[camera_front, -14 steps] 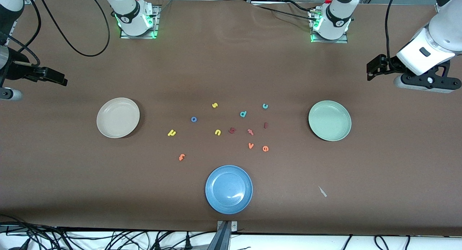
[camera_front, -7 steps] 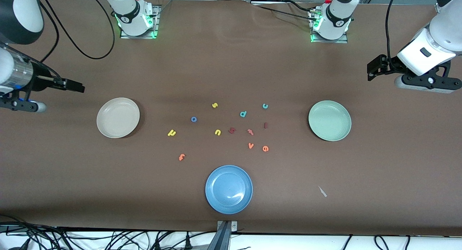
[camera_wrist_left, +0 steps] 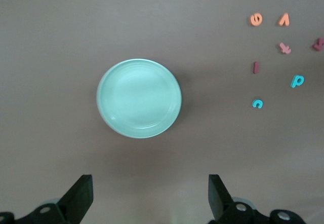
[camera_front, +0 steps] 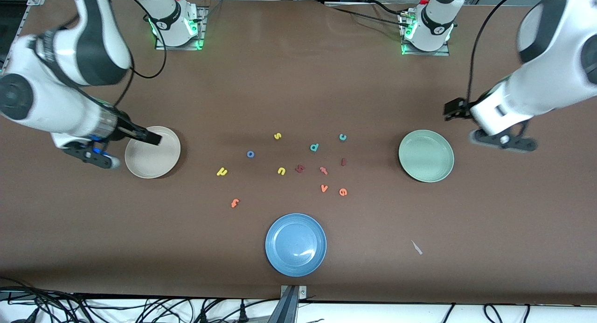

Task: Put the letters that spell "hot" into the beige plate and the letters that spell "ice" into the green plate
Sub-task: 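Reach the right gripper to the yellow letter while the left gripper reaches the orange letter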

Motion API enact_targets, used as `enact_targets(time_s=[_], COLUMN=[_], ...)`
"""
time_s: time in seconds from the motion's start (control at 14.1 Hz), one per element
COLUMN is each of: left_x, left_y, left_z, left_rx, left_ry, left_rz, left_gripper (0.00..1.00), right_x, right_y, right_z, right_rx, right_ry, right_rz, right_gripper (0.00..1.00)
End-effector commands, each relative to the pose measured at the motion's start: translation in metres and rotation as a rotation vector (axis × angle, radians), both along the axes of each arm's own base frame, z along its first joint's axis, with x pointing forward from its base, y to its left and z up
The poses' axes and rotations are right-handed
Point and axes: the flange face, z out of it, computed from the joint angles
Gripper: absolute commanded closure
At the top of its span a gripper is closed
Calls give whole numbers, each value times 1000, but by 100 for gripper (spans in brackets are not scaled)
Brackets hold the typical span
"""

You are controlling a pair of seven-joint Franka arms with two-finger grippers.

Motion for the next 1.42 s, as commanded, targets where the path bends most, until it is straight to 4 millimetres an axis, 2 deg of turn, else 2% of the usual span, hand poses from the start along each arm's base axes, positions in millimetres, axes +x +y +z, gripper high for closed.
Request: enact_targets(time_s=[0.0,0.14,0.21,0.36,0.5,0.64,0.71,0.78,0.85,1.0,1.14,1.21,1.35], left_x=[15,15,17,31,35,41,40,32,27,28,46,51,58], left_y=[-22,-51,-67,-84,-114,-125,-141,-168,-181,-182,-177,-179,-186], left_z=[-10,-24,-36,-67,-92,-127,-139,-148,-159,-195,-217,-224,-225], left_rx=[-24,-29,-38,-54,-68,-61,-64,-61,-45,-23,-48,-59,-71], left_ry=[-11,-11,-16,-53,-89,-80,-90,-103,-95,-52,-82,-88,-111], left_rz=[-24,-65,-84,-97,-124,-57,-53,-55,-23,33,38,23,36], left_gripper=[0,0,0,0,0,0,0,0,0,0,1,3,5], right_x=[13,17,19,22,24,23,20,16,8,-4,-9,-11,-14], right_y=[47,84,95,105,107,113,112,108,109,110,112,110,109], right_z=[-67,-111,-128,-149,-162,-174,-182,-191,-204,-221,-229,-233,-240], right_rx=[-41,-56,-57,-19,27,32,30,32,37,50,50,45,37], right_ry=[-35,-88,-111,-122,-117,-133,-143,-165,-182,-226,-227,-221,-208], right_rz=[-131,-190,-220,-283,-335,-335,-338,-344,-341,-334,-332,-332,-329], right_gripper=[0,0,0,0,0,0,0,0,0,0,0,0,1])
